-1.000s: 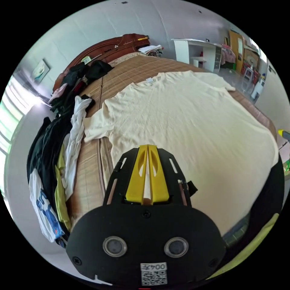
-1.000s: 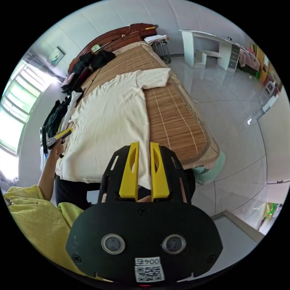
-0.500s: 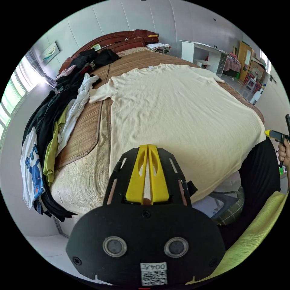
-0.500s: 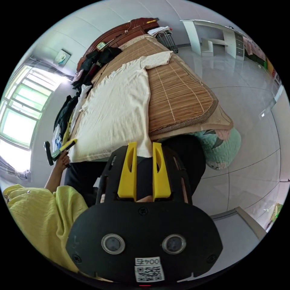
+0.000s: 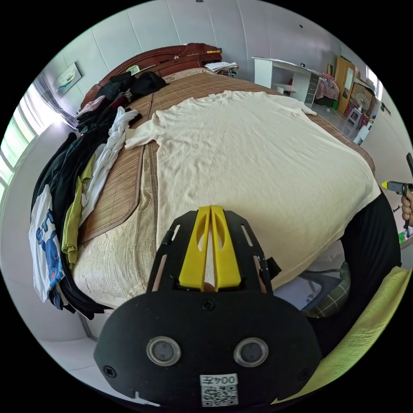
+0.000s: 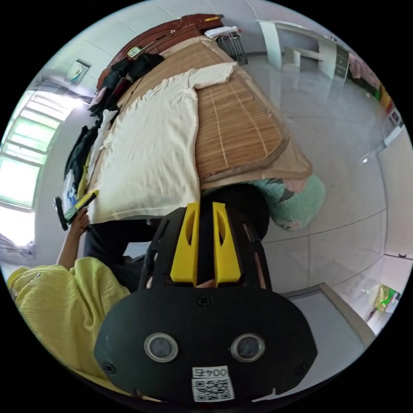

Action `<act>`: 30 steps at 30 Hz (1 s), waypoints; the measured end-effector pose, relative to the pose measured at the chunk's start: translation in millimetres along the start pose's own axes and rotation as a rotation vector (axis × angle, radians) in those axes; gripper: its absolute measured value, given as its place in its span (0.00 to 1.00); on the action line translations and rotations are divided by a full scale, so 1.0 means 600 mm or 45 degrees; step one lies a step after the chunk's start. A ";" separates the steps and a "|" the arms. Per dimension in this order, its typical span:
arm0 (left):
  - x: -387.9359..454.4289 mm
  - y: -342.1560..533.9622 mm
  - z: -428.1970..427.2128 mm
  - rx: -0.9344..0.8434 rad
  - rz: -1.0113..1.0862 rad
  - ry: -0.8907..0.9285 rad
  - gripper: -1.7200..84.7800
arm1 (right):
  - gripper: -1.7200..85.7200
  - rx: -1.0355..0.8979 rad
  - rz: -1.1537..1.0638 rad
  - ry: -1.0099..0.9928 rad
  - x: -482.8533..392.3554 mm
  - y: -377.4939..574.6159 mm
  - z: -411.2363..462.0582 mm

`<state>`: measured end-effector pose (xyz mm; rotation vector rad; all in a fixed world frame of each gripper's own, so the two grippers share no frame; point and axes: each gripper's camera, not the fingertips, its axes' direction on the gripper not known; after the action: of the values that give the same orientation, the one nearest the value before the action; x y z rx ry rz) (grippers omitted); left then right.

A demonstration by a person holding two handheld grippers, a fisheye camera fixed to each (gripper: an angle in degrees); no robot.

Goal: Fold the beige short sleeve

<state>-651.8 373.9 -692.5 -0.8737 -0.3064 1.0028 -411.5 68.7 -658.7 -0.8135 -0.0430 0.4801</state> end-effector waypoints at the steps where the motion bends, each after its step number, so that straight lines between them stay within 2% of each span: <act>1: 0.000 0.004 -0.001 0.012 -0.007 -0.003 0.03 | 0.09 0.082 -0.027 0.061 -0.022 0.001 -0.024; 5: -0.002 0.012 -0.003 0.038 -0.037 0.029 0.03 | 0.09 0.233 -0.198 0.059 -0.114 -0.041 -0.040; 10: 0.009 0.015 -0.009 0.015 -0.047 -0.001 0.03 | 0.09 0.227 -0.330 0.120 -0.218 -0.117 0.037; 14: 0.028 0.003 -0.009 -0.058 -0.026 -0.029 0.03 | 0.09 0.135 -0.440 0.315 -0.283 -0.117 0.102; 17: 0.039 0.000 -0.009 -0.088 -0.048 -0.032 0.03 | 0.09 0.227 -0.419 0.343 -0.293 -0.093 0.103; 26: 0.098 0.004 -0.017 -0.051 0.060 -0.086 0.03 | 0.08 0.233 -0.431 0.292 -0.286 -0.092 0.090; 30: 0.103 0.001 -0.029 -0.055 -0.047 -0.047 0.03 | 0.09 0.254 -0.457 0.306 -0.297 -0.089 0.068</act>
<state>-609.2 417.2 -713.3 -0.8861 -0.3754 0.9822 -558.5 -10.8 -566.9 -0.6443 0.0798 0.0442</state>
